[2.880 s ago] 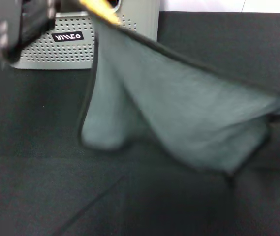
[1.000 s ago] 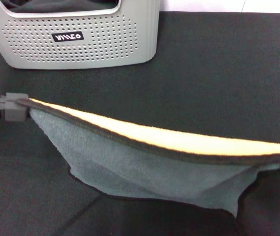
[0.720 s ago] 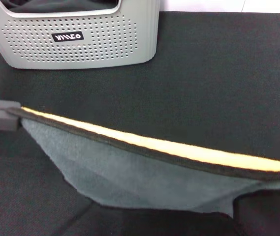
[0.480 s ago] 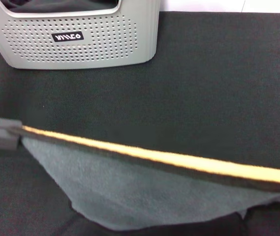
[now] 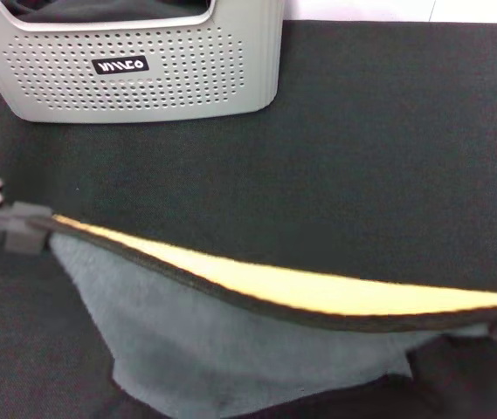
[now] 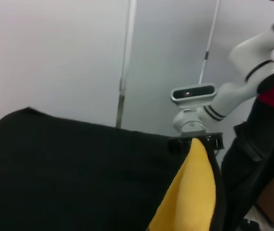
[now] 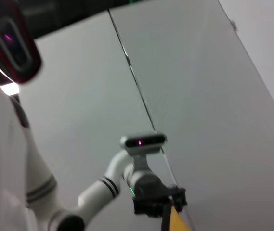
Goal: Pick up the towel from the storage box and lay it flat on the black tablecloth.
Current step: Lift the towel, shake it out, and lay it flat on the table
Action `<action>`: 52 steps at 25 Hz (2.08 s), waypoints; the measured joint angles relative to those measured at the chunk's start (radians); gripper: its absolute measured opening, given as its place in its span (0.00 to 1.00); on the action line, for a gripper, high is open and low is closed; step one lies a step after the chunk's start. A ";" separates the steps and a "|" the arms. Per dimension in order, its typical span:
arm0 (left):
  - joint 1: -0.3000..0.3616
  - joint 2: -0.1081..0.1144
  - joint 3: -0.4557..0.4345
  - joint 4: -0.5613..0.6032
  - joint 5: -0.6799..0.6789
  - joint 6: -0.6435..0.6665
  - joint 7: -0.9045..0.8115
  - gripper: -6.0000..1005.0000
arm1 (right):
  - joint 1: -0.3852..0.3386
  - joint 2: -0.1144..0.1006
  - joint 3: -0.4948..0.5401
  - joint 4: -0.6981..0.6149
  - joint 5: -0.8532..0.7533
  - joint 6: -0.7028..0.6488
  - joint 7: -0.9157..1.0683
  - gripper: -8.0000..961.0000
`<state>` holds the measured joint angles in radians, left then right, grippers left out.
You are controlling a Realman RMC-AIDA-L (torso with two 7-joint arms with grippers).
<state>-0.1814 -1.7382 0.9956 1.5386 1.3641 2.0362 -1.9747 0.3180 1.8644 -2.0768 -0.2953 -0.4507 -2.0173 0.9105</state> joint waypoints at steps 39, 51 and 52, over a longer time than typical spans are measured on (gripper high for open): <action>-0.344 -0.288 -0.251 -0.394 0.899 -0.426 0.291 0.03 | 0.353 0.027 0.114 0.061 -0.048 0.748 0.178 0.09; -0.344 -0.327 -0.208 -0.445 0.932 -0.604 0.293 0.03 | 0.370 0.045 0.116 0.061 -0.073 0.895 0.282 0.10; -0.344 -0.330 -0.205 -0.445 0.941 -0.617 0.293 0.03 | 0.370 0.047 0.115 0.061 -0.073 0.903 0.287 0.10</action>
<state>-0.5255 -2.0682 0.7909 1.0934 2.3047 1.4191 -1.6815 0.6884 1.9116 -1.9615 -0.2346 -0.5238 -1.1141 1.1979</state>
